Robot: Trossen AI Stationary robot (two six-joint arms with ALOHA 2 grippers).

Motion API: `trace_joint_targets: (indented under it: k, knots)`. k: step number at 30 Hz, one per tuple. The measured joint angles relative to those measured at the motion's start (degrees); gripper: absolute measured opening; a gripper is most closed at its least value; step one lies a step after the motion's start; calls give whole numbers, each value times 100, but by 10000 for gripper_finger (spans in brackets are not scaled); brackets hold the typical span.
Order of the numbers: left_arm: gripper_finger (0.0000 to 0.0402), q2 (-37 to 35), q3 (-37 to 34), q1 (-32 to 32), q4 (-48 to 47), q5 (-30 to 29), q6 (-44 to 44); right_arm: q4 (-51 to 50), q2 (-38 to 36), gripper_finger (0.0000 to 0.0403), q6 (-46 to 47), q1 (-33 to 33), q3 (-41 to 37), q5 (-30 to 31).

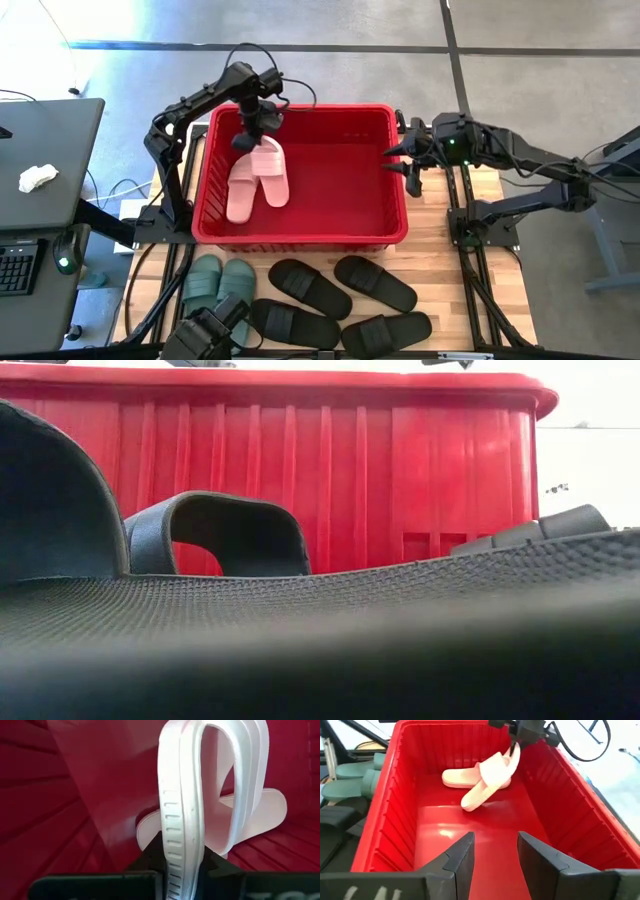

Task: Pick and place slides into bin
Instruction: Put the pink slide into the red bin

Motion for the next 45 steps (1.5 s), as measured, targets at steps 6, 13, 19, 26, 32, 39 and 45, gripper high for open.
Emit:
trace_joint_targets:
  k: [6,13,19,26,32,39,45]
  knots:
    - [20,0,-17,1,3,413,235,-5,26,138,19,-142,-1,-307]
    - [20,137,-32,-31,34,451,54,-9,90,138,-8,-249,-4,-588]
    - [20,155,-24,-13,-2,784,273,-14,153,138,-87,-249,-4,-728]
    - [20,120,-64,72,7,916,188,17,300,138,-70,-325,-4,-1157]
    - [20,120,-76,72,7,840,38,16,464,138,-109,-500,-4,-1577]
    - [71,121,-87,-2,-12,261,-403,-97,632,138,-278,-643,-4,-1655]
    - [171,122,-92,-305,151,-384,-435,-152,651,138,-420,-697,-2,-1623]
